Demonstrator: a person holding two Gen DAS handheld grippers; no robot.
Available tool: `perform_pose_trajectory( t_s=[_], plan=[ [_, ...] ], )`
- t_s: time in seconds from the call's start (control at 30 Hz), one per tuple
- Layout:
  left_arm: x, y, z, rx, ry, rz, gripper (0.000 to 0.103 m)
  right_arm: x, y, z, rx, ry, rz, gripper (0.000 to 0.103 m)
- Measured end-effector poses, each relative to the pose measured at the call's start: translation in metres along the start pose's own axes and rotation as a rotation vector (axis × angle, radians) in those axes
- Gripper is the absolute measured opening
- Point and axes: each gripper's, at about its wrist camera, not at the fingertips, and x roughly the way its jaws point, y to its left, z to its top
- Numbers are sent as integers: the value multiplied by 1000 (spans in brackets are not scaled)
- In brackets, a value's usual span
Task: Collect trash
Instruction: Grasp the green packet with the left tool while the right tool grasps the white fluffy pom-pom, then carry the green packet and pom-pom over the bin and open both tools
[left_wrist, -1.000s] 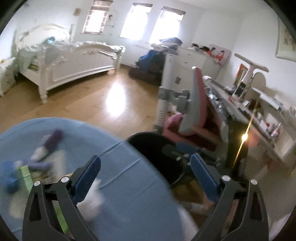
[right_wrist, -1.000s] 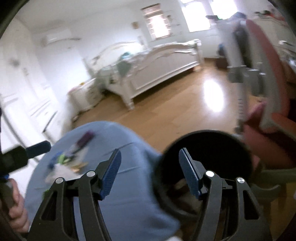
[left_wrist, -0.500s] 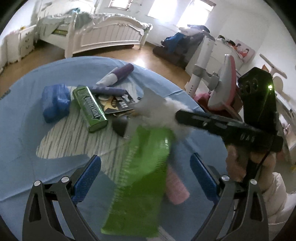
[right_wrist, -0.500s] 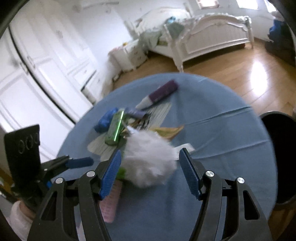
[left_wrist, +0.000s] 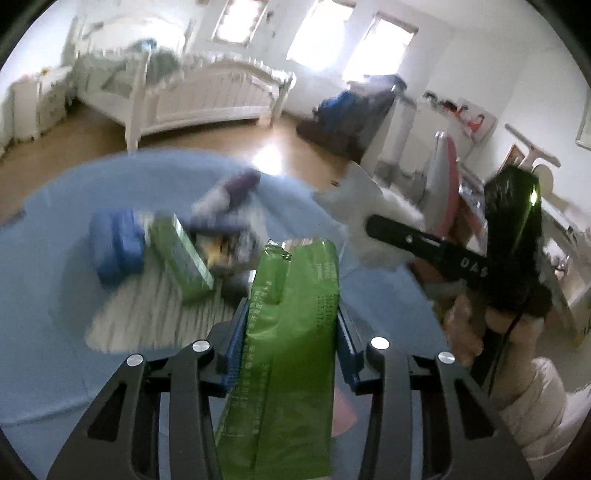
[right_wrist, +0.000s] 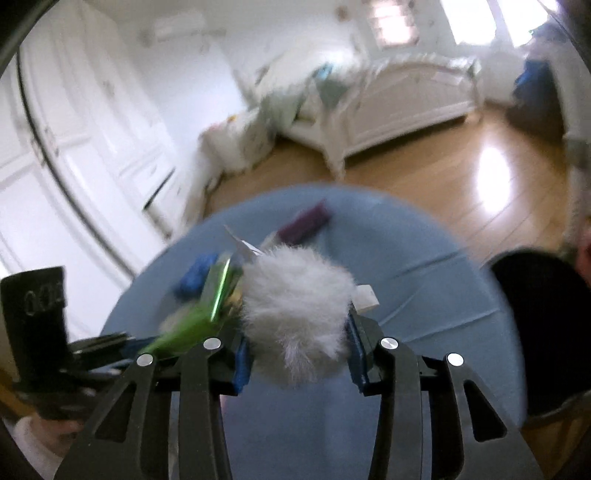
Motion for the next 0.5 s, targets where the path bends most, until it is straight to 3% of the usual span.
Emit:
perform_pose_trajectory(
  t_s=[0.13, 0.23, 0.5],
  plan=[
    [-5, -27, 31, 7, -85, -46, 42, -34, -29, 11, 14, -128, -94, 41],
    [9, -46, 48, 7, -112, -52, 42, -46, -53, 14, 38, -168, -146, 41],
    [92, -110, 75, 72, -48, -126, 42, -65, -122, 10, 53, -218, -301, 41]
  ],
)
